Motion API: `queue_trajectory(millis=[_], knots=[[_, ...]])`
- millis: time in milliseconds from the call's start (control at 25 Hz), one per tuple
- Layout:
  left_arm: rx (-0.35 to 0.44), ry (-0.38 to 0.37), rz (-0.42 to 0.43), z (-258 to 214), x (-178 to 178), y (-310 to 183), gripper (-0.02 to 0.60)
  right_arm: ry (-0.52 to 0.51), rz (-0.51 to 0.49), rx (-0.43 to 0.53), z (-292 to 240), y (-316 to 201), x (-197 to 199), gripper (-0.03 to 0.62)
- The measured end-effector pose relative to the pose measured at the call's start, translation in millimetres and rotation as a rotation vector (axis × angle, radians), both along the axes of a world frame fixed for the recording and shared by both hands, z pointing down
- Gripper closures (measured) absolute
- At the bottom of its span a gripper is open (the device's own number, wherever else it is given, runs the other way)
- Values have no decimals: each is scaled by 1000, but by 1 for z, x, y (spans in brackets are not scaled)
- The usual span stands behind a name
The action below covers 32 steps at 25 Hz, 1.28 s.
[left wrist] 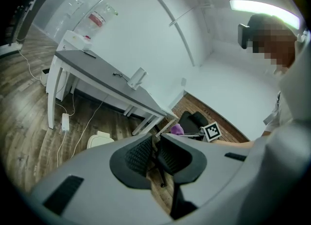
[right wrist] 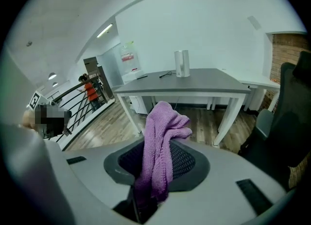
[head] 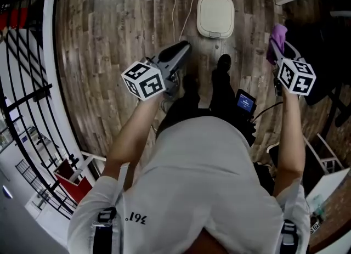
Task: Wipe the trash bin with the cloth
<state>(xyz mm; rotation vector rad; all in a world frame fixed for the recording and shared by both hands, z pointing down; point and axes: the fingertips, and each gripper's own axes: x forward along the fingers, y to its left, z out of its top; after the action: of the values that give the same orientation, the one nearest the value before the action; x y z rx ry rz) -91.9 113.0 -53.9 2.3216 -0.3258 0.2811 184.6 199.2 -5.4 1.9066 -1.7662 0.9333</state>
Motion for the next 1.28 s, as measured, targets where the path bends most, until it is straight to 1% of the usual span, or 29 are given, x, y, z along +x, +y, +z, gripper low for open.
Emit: queue_trajectory(millis=[120,240,320,440,640,760,920,1120,1280], knots=[[-23,-44,-34,17,25,-17,528,-32,-38,-33,27,-31,24,474],[-40,-80,-55,36,46,-33,528,-39,-85,-69,55,-61,42,474],[-52,-97,-66,52,55,-41,528,-28,-118,-95,77,-79,49,474],[-82,-121,-72,84,61,-50,528,-16,-147,-131,114,-101,48,474],[-143,-146,-36,153,68,-67,528,-16,-161,-186,178,-132,34,474],[-190,-155,18,200,72,-73,528,-20,-156,-222,218,-148,22,474],[-227,-169,98,253,76,-81,528,-75,-131,-243,267,-178,-1,474],[-260,-164,127,295,71,-98,528,-94,-137,-256,315,-228,-25,474],[-280,-170,125,316,64,-113,528,-152,-150,-258,337,-270,-51,474]])
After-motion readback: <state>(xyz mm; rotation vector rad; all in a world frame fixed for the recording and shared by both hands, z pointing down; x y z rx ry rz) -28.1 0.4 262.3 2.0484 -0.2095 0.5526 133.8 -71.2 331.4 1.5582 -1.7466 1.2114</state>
